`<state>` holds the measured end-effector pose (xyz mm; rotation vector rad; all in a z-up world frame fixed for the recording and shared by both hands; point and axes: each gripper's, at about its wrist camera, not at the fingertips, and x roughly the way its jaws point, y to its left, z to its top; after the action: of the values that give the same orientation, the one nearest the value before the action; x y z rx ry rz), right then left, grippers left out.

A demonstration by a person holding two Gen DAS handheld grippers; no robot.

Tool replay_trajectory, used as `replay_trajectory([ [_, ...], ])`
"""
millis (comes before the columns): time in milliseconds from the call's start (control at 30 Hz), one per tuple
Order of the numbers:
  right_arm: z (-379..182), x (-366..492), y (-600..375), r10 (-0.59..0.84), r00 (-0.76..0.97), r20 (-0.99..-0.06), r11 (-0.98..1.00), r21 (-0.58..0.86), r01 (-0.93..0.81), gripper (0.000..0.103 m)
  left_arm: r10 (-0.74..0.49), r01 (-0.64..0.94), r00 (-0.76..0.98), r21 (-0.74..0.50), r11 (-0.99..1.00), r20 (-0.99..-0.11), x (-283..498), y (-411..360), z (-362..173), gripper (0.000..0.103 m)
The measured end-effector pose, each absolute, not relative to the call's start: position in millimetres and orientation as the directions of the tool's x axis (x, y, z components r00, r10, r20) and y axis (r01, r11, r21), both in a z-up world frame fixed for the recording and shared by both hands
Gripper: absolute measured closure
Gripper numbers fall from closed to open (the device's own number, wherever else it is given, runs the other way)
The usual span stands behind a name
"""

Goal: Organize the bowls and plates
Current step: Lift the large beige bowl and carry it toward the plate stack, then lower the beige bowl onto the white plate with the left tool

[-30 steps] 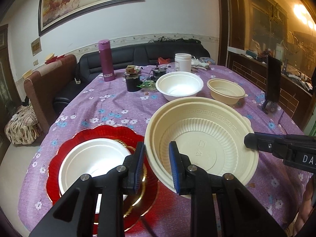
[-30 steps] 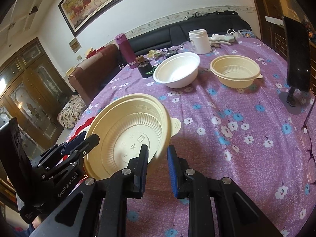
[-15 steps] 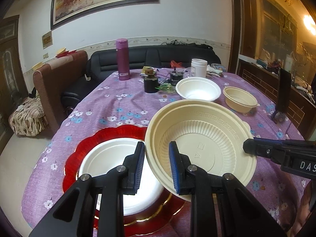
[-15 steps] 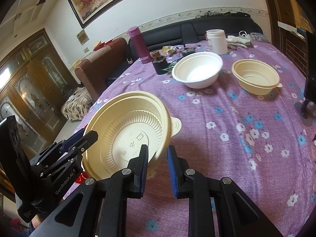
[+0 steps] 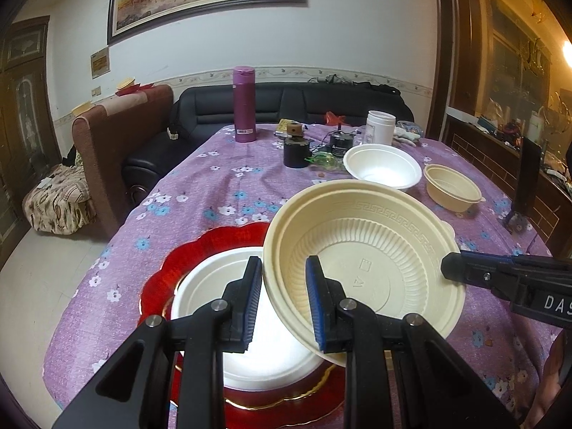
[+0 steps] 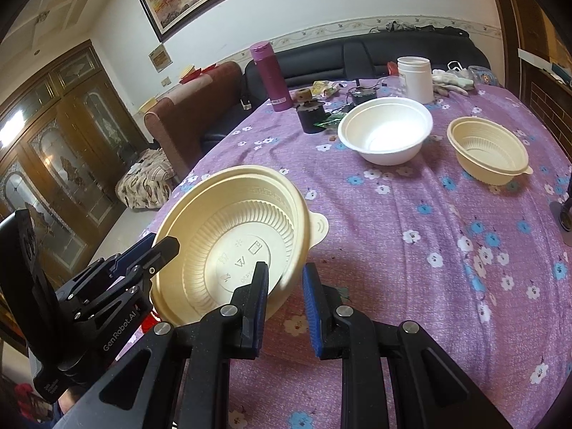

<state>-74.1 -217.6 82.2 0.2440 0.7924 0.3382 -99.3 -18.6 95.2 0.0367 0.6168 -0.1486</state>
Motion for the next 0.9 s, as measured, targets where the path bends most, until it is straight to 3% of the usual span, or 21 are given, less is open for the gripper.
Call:
replay_trajectory([
  [900,73,-47,-151,0.435,0.578,-0.690,0.900,0.327,-0.287,0.080,-0.052,0.023,0.805,-0.056,0.998,-0.591,-96,46,85,0.078],
])
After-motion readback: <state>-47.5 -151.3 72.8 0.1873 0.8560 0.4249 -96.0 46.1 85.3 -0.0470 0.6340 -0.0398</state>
